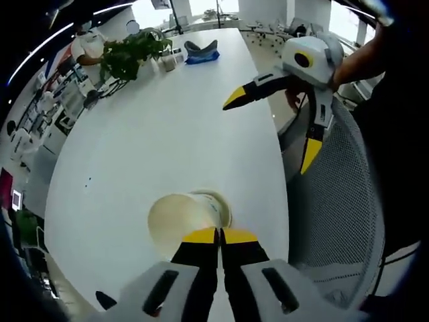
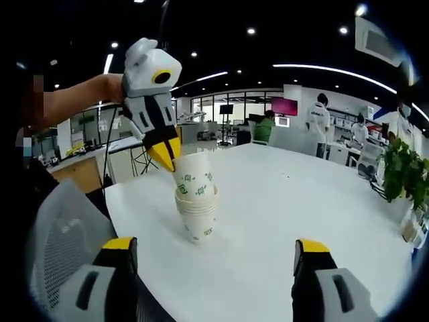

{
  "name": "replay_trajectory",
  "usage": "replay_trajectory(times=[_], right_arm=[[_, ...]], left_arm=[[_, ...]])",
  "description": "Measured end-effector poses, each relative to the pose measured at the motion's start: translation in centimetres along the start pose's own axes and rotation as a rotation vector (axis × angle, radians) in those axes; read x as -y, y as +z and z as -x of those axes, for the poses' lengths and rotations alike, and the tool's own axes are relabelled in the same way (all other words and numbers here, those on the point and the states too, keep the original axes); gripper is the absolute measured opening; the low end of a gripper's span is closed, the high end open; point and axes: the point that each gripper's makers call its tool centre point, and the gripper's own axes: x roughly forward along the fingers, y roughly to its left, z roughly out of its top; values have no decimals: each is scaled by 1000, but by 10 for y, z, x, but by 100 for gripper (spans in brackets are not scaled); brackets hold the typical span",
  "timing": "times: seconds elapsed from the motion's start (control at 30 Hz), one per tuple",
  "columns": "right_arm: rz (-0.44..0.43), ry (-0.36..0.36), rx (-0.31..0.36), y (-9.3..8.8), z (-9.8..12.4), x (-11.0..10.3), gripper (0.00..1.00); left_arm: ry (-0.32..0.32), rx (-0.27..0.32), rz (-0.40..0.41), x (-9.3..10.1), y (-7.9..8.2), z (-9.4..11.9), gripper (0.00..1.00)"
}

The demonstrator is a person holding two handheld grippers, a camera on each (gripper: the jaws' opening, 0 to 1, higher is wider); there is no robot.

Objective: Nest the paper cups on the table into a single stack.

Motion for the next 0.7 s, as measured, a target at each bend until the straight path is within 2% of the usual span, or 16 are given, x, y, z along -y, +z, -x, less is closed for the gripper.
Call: replay_trajectory(times=[0.7], right_arm=[[11, -14, -4, -1, 0, 2, 97]], left_arm=[[-61, -30, -6, 8, 0, -26, 0]])
